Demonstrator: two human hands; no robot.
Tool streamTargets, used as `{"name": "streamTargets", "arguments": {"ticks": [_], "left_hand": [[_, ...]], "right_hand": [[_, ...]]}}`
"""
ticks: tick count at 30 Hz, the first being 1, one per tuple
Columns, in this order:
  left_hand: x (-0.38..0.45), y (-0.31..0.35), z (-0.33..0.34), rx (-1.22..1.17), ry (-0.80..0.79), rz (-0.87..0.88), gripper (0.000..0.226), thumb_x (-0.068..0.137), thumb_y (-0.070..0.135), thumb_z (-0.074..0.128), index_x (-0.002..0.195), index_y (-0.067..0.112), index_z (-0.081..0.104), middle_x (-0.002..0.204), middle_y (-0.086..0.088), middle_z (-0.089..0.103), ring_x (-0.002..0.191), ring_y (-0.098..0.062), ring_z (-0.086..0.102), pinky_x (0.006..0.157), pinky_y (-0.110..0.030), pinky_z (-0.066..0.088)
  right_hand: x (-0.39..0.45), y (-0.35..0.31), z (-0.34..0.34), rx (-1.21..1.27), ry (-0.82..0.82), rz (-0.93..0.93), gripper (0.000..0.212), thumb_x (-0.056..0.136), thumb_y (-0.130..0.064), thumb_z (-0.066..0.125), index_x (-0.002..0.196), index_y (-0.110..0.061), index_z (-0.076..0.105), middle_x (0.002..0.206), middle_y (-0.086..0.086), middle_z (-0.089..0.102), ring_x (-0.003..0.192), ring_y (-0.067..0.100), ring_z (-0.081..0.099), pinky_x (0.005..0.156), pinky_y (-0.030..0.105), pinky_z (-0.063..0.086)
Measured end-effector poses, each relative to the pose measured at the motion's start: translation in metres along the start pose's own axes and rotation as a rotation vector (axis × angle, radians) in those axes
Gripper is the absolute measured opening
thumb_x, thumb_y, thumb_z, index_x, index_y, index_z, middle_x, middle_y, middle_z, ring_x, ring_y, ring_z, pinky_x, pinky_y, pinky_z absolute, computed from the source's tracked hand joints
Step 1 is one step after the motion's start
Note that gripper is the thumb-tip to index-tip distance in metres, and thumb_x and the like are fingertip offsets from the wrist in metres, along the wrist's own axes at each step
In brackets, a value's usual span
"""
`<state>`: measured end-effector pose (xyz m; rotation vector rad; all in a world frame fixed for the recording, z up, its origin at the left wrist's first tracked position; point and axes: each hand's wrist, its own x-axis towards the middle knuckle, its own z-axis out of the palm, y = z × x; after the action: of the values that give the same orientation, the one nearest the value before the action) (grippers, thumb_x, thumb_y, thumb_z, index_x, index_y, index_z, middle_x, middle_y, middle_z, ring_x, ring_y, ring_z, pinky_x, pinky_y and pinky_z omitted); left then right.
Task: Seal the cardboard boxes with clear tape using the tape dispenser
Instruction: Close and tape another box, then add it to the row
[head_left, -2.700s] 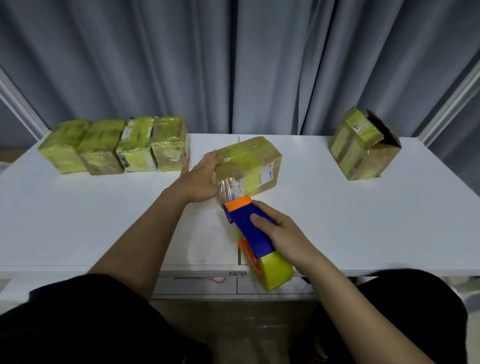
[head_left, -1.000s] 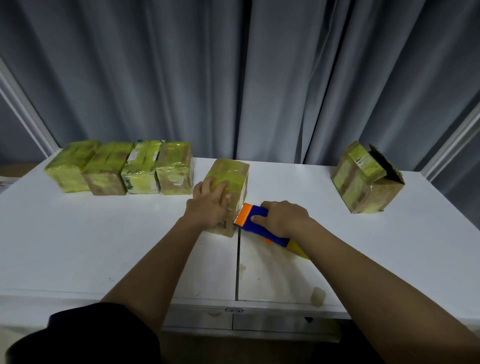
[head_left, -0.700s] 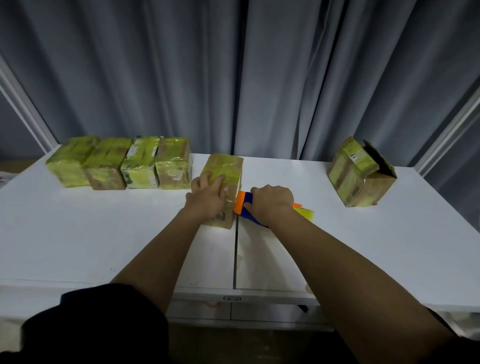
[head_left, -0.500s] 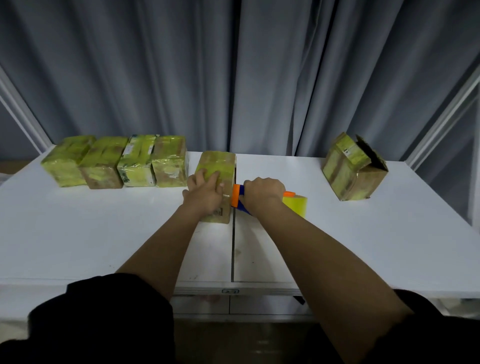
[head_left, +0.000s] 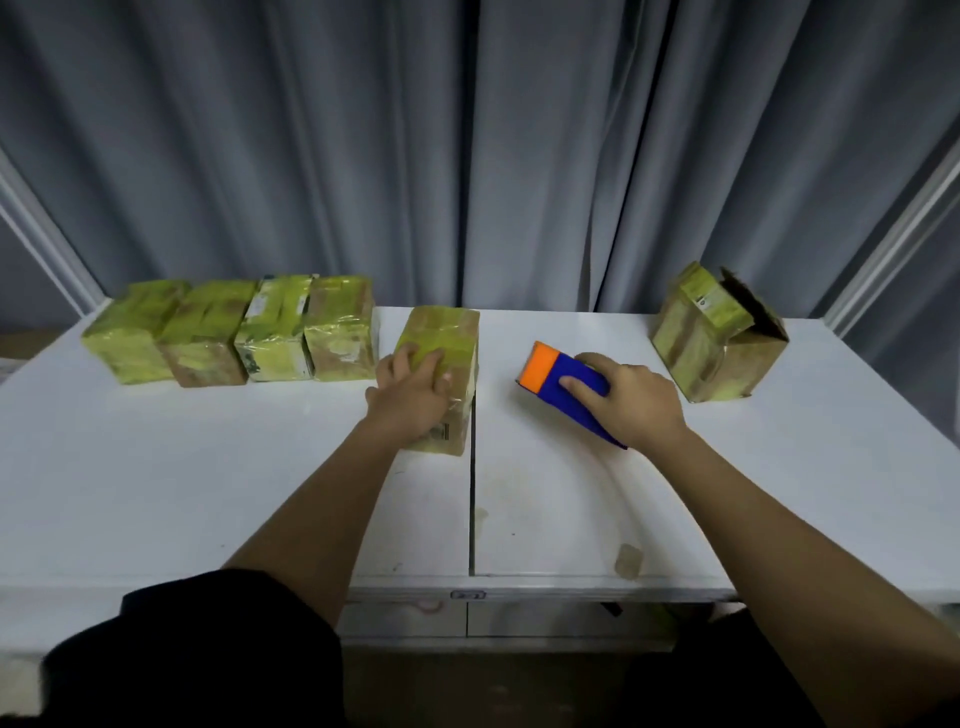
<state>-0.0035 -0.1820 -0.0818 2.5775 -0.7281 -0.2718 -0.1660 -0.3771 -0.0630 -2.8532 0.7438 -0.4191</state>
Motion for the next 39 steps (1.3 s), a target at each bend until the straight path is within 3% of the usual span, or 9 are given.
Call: {"name": "streamTargets", "arguments": {"ticks": [4,9,14,22,25,29,32,36,39], "left_hand": [[0.002,-0.006,0.005,0.024,0.057,0.012,0.045,0.099,0.047,0.03,0.143,0.037,0.031,0.154,0.001,0.013,0.143,-0.024,0.003,0.113,-0.047,0.007],[0.003,-0.007,0.005,0.071,0.072,0.027,0.046,0.099,0.05,0.027,0.143,0.039,0.03,0.153,0.001,0.015,0.143,-0.023,0.001,0.115,-0.047,0.002],[-0.002,-0.007,0.002,0.031,0.058,0.014,0.048,0.098,0.053,0.028,0.144,0.04,0.03,0.152,0.002,0.016,0.141,-0.021,0.002,0.111,-0.044,0.01],[0.0,-0.008,0.002,0.014,0.058,-0.001,0.049,0.096,0.057,0.031,0.143,0.043,0.032,0.152,0.006,0.017,0.141,-0.02,0.002,0.111,-0.045,0.013],[-0.002,-0.009,0.003,0.018,0.07,-0.004,0.049,0.096,0.058,0.031,0.142,0.044,0.032,0.151,0.006,0.019,0.14,-0.02,0.003,0.11,-0.046,0.013],[-0.005,-0.01,0.004,0.028,0.093,0.007,0.049,0.095,0.059,0.028,0.142,0.044,0.032,0.149,0.005,0.02,0.138,-0.021,0.005,0.109,-0.047,0.014],[-0.005,-0.011,0.005,0.001,0.082,0.003,0.049,0.095,0.06,0.027,0.142,0.045,0.031,0.149,0.006,0.018,0.138,-0.018,0.004,0.108,-0.046,0.013],[-0.002,-0.013,0.008,-0.019,0.09,0.008,0.046,0.096,0.058,0.028,0.141,0.046,0.031,0.149,0.006,0.018,0.137,-0.017,0.005,0.107,-0.045,0.015],[-0.001,-0.013,0.01,-0.009,0.121,-0.005,0.045,0.096,0.056,0.03,0.14,0.046,0.033,0.148,0.006,0.021,0.135,-0.02,0.01,0.106,-0.045,0.018]], "right_hand": [[-0.012,-0.003,0.009,0.395,0.03,0.002,0.04,0.091,-0.055,0.052,0.125,-0.036,0.058,0.095,-0.006,0.067,0.084,0.018,0.06,0.067,0.027,0.038],[-0.028,-0.002,0.05,0.097,0.198,-0.356,0.049,0.092,-0.056,0.041,0.121,-0.024,0.065,0.078,0.0,0.068,0.072,0.026,0.058,0.065,0.031,0.035],[-0.045,0.009,0.088,-0.097,0.345,-0.341,0.043,0.093,-0.049,0.043,0.114,-0.02,0.068,0.072,0.003,0.061,0.069,0.025,0.054,0.068,0.037,0.031],[-0.044,-0.007,0.09,-0.109,0.27,-0.26,0.039,0.087,-0.049,0.043,0.099,-0.022,0.068,0.08,0.005,0.062,0.073,0.028,0.053,0.067,0.038,0.041],[-0.034,-0.034,0.068,0.172,0.255,-0.213,0.034,0.093,-0.027,0.042,0.11,-0.018,0.07,0.104,0.006,0.065,0.094,0.028,0.059,0.079,0.037,0.044],[-0.021,-0.083,0.044,1.062,-0.061,0.06,0.043,0.097,0.003,0.04,0.133,-0.015,0.055,0.128,-0.004,0.058,0.119,0.008,0.053,0.096,0.01,0.039],[-0.018,-0.112,0.05,1.354,-0.128,0.246,0.039,0.103,-0.013,0.038,0.141,-0.016,0.045,0.135,-0.013,0.048,0.122,0.001,0.046,0.089,0.003,0.04],[-0.015,-0.138,0.057,1.607,-0.304,0.404,0.046,0.104,-0.037,0.03,0.143,-0.016,0.042,0.142,0.006,0.049,0.123,0.016,0.051,0.099,0.025,0.044],[-0.026,-0.138,0.061,1.484,-0.32,0.409,0.05,0.104,-0.04,0.027,0.144,-0.014,0.037,0.145,0.006,0.044,0.126,0.016,0.048,0.094,0.019,0.04]]}}
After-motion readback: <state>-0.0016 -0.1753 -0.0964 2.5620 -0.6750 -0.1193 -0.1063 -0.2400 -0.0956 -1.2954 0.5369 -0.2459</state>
